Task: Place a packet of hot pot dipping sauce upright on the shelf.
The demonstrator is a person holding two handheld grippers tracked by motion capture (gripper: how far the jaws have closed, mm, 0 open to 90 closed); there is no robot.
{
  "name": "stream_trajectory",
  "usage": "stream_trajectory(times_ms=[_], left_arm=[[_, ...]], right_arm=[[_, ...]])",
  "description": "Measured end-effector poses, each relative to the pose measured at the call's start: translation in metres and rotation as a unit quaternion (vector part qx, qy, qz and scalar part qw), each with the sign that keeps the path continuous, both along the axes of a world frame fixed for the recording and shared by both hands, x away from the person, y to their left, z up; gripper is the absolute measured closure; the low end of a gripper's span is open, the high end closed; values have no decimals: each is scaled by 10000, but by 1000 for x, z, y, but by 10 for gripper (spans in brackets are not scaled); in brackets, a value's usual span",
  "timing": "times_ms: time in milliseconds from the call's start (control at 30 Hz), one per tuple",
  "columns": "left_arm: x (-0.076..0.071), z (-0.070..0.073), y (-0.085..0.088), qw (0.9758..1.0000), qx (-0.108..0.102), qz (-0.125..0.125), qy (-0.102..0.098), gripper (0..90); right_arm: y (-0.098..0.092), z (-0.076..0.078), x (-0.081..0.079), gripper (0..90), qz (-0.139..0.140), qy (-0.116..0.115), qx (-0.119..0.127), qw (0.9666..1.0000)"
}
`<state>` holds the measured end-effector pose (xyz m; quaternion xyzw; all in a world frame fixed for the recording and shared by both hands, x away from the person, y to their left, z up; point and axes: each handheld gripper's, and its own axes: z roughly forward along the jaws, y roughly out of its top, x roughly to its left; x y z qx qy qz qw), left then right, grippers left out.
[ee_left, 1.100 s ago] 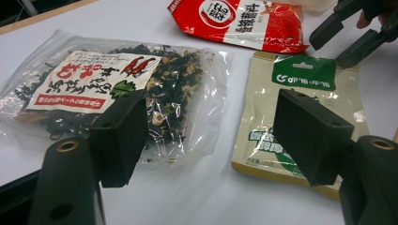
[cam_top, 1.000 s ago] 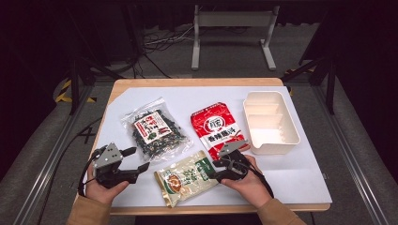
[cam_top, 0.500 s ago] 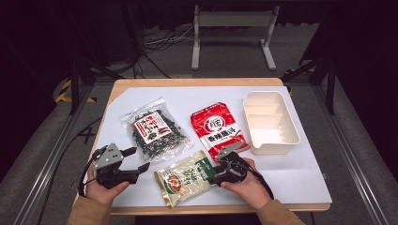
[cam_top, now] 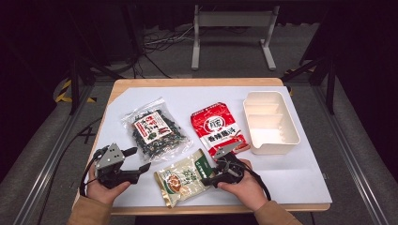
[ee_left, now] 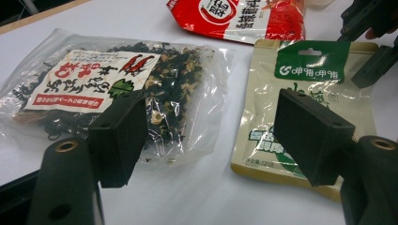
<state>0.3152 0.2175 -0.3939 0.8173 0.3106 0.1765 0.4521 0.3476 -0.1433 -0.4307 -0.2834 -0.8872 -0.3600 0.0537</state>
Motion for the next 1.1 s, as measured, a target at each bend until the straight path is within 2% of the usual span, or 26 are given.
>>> stream_trajectory(times_ms=[100, 133, 167, 200, 300, 467, 500, 700, 767, 900, 1100], left_arm=[[0, 0, -1, 10000, 10, -10, 15, 272], [0, 0, -1, 10000, 14, -10, 18, 271], [0, 0, -1, 10000, 11, -13, 13, 271], [0, 0, -1, 10000, 10, -11, 12, 271], [0, -1, -1, 10000, 4, -13, 15, 271], [-1, -1, -1, 10000, -1, -62, 14, 272], [-1, -1, -2, 10000, 9, -55, 16, 273], [0, -1, 0, 10000, 17, -58, -4, 274], [0, -1, 0, 10000, 19, -55, 1, 274], [-1, 0, 1, 10000, -12, -34, 8, 274], [-1, 0, 2, 10000, 3, 2, -17, 275]], right_arm=[[5, -2, -1, 552, 29, 13, 6, 10000], [8, -3, -1, 573, 46, -4, -25, 10000], [11, -4, -2, 633, 48, -35, -96, 9999], [11, -4, -2, 633, 48, -35, -96, 9999], [14, -6, -3, 707, 25, -13, -197, 9998], [16, -6, -3, 772, 41, 31, -212, 9998], [15, -6, -3, 821, 39, 69, -141, 9999], [14, -5, -2, 893, -23, 165, 31, 9999], [13, -4, -2, 895, -35, 168, 60, 9998], [10, 3, -2, 898, -105, 175, 331, 9992], [8, 12, -4, 899, -121, 79, 421, 9990]])
